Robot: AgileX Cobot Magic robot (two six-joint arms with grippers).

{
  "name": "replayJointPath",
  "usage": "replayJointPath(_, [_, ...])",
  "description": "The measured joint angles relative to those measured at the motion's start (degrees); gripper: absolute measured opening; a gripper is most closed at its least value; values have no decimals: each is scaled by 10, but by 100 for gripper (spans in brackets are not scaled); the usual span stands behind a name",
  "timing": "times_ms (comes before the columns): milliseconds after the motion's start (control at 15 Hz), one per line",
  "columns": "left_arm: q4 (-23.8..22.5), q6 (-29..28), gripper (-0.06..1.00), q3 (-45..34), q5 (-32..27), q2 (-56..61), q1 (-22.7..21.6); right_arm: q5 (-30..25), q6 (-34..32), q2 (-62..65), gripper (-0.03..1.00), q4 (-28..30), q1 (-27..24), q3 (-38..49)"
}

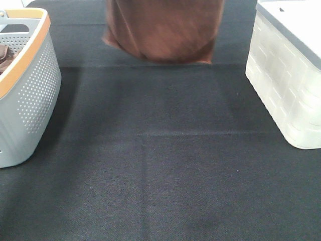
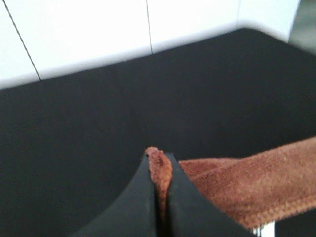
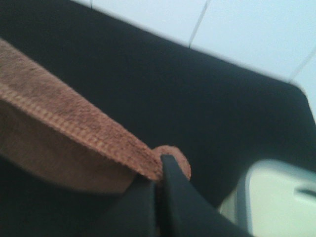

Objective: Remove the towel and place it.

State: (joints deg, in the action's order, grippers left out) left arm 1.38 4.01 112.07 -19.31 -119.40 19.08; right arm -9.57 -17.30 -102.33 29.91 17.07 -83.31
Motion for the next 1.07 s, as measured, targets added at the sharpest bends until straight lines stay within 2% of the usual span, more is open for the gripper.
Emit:
replayJointPath(133, [21,2,0,0,-148,-6,6,-103,33,-6,0,-70,3,0])
replayJointPath(267, [35,15,0,0,-260,-6,7,-201,127,-6,0,-199,4,0])
replayJointPath(333, [48,18,0,0,-334,-6,7,-274,194,-6,0,-266,4,0])
replayJointPath(400, [58,19,0,0,-368,-6,5,-325,223,-6,0,-299,4,0])
replayJointPath(467, [58,19,0,0,-368,-6,5,-325,223,-6,0,-299,4,0])
replayJointPath(733, [83,14,0,0,-478,-11,3,-434,241,-6,0,-362,2,-1])
replayJointPath(867, [88,7,0,-23,-486,-14,2,-471,242,-6,0,-388,2,-1])
replayJointPath(1067, [98,6,0,-109,-491,-14,10,-486,242,-6,0,-420,1,32])
